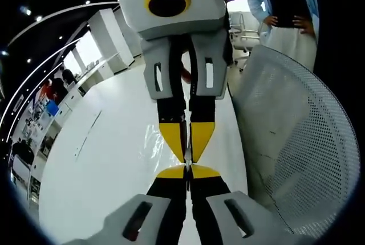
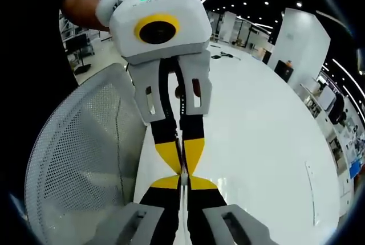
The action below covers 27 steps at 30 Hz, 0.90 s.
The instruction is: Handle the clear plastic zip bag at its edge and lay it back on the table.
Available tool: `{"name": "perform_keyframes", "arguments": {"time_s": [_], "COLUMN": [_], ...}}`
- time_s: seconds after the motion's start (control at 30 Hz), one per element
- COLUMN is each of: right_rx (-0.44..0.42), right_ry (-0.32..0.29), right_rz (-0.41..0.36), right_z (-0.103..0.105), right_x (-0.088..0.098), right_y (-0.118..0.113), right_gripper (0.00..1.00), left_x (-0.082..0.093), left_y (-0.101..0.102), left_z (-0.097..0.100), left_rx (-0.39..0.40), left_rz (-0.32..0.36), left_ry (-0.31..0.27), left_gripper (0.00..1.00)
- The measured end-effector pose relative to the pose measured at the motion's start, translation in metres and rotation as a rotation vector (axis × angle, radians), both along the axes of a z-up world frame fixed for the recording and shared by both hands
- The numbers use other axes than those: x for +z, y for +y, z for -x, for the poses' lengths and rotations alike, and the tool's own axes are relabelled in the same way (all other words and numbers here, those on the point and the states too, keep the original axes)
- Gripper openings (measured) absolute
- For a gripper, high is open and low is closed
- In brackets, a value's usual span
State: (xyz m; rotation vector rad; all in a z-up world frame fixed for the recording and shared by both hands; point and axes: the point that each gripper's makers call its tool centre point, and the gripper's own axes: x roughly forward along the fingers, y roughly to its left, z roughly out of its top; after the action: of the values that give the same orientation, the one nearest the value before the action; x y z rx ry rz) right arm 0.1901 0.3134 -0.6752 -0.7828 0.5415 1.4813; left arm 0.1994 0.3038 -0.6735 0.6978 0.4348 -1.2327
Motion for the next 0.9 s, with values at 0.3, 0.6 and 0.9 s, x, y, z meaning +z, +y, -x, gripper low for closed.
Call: {"name": "perform_keyframes", "arguments": {"time_s": [0.3, 0.6, 0.9], "right_rx": [-0.002, -0.011, -0.021], "right_ry": [0.004, 0.014, 0.026], "right_rz": [0.015, 0.025, 0.037], "right_z": [0.0, 0.0009, 0.0008], "right_x": [-0.0031, -0.0053, -0.0064], "right_y": [-0.0009, -0.0033, -0.0067], "right_gripper": [0.0, 0.0, 0.0], "left_x": [-0.002, -0.0051, -0.0042], "left_y": [-0.0002, -0.0011, -0.0047], "left_z": [0.0018, 0.003, 0.0044], "left_rx": [0.031, 0.04, 0.038], "left_rz": [0.01, 0.004, 0.006], "left_ry": [0.047, 0.07, 0.078], "left_gripper": [0.0, 0.0, 0.0]}}
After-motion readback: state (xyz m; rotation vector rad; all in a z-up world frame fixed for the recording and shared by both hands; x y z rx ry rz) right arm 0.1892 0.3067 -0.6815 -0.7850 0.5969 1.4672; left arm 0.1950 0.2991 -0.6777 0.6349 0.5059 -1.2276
